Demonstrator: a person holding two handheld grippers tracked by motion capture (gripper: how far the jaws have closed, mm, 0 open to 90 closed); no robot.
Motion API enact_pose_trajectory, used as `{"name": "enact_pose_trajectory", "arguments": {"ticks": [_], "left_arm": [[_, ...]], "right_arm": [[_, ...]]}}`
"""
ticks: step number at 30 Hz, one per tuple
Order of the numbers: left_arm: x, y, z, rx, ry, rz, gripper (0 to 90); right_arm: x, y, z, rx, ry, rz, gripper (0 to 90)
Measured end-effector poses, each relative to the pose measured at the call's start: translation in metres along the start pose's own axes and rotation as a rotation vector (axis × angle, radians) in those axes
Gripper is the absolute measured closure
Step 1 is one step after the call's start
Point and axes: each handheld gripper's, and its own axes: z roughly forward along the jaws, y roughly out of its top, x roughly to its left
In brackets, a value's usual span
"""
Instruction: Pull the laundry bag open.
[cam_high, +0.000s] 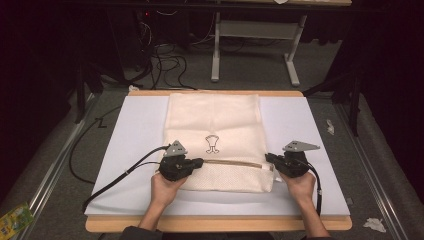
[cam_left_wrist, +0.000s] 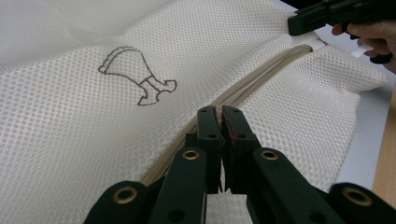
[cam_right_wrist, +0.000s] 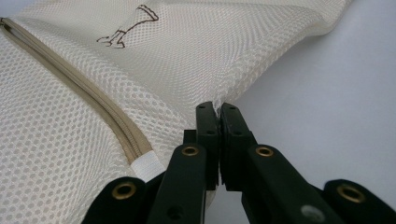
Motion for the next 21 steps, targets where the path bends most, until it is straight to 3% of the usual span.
{"name": "enact_pose_trajectory", "arguments": {"ticks": [9,16,21], "left_arm": [[0.0004,-0.0004,0.0006,0.007,-0.002,0.001,87.0],[0.0019,-0.0038,-0.0065,0.018,0.057,0.017,87.0],[0.0048,-0.0043,-0.0066,0.004,0.041,0.004,87.0]], "right_arm": [[-0.0016,-0.0017,0.0003,-0.012,0.004,0.004,89.1],[-0.0017,-0.0021,0.0007,-0.006,-0.013,-0.001,89.1],[-0.0005,-0.0003,0.0023,0.021,-0.025,-0.032,89.1]]}}
